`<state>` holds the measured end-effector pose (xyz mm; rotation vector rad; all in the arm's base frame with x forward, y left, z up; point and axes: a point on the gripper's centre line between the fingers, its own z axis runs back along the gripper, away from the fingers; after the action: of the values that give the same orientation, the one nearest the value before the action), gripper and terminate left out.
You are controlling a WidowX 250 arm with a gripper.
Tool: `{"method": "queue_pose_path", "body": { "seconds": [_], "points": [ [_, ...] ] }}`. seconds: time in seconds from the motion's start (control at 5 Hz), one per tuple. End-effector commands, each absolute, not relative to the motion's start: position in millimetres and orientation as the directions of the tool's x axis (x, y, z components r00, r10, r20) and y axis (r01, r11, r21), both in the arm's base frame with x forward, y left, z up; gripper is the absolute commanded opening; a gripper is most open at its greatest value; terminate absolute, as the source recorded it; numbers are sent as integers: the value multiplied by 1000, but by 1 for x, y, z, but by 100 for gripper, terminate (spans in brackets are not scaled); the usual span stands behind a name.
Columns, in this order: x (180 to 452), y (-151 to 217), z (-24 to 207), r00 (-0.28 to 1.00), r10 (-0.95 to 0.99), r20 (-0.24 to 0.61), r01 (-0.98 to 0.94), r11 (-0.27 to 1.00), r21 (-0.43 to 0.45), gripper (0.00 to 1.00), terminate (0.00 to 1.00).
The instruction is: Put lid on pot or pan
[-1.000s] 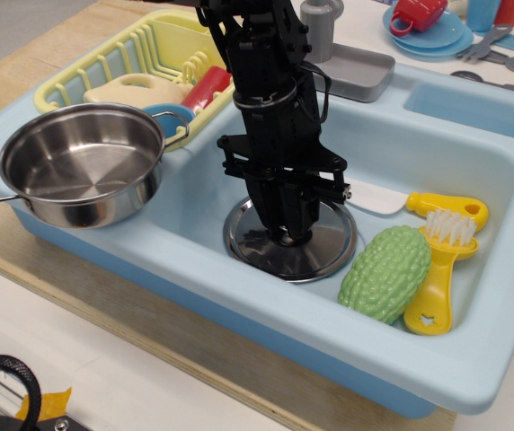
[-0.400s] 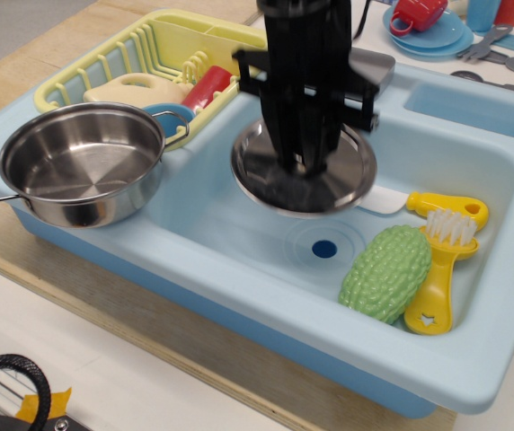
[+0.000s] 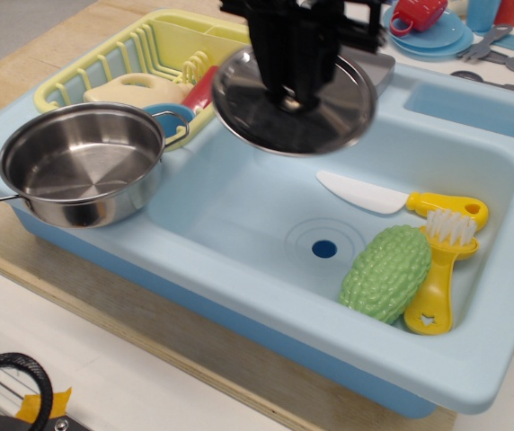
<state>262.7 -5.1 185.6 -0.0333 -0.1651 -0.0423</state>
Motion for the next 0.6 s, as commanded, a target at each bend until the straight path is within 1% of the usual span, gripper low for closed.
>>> {"method": "queue_pose_path", "body": {
  "seconds": [0.0, 0.2, 0.4],
  "points": [
    [239, 42, 201, 980, 74, 186, -69, 997, -30, 0, 0],
    [226, 63, 198, 978, 145, 150, -141, 989, -39, 0, 0],
    [209, 80, 191, 972, 213, 102, -207, 976, -59, 0, 0]
  ]
}}
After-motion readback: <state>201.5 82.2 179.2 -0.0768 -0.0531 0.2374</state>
